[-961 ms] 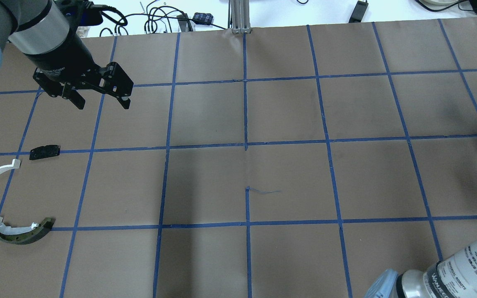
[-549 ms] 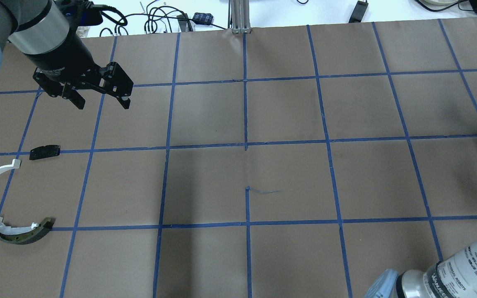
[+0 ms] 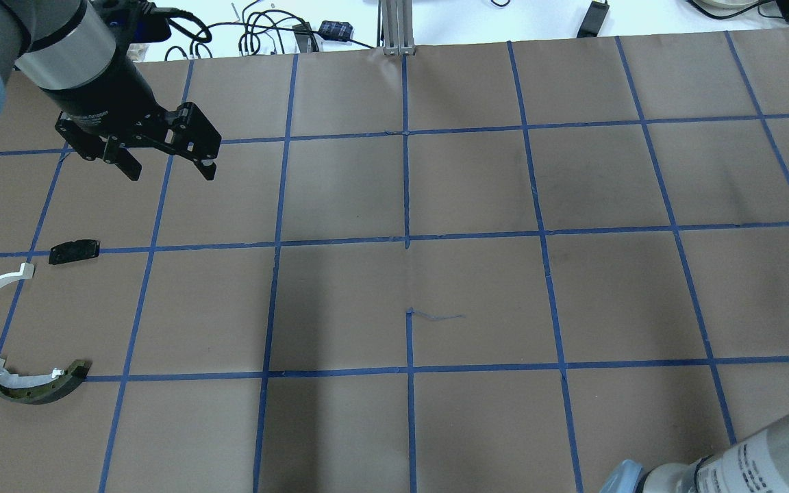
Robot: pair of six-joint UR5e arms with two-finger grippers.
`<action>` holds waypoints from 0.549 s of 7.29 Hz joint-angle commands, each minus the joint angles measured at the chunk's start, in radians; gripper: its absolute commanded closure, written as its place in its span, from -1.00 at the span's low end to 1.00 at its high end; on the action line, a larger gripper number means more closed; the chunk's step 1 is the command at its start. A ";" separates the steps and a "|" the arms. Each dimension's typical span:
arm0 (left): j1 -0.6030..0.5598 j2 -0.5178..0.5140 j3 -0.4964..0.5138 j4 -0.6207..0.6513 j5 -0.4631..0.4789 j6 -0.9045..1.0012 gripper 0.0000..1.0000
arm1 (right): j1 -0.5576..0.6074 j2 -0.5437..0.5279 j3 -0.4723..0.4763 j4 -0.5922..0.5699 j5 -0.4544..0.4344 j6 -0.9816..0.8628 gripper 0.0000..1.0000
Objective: Place bearing gear from tray to pile
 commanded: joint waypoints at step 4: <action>0.000 0.005 -0.023 -0.007 0.002 0.011 -1.00 | 0.659 -0.050 0.052 0.064 0.174 1.264 1.00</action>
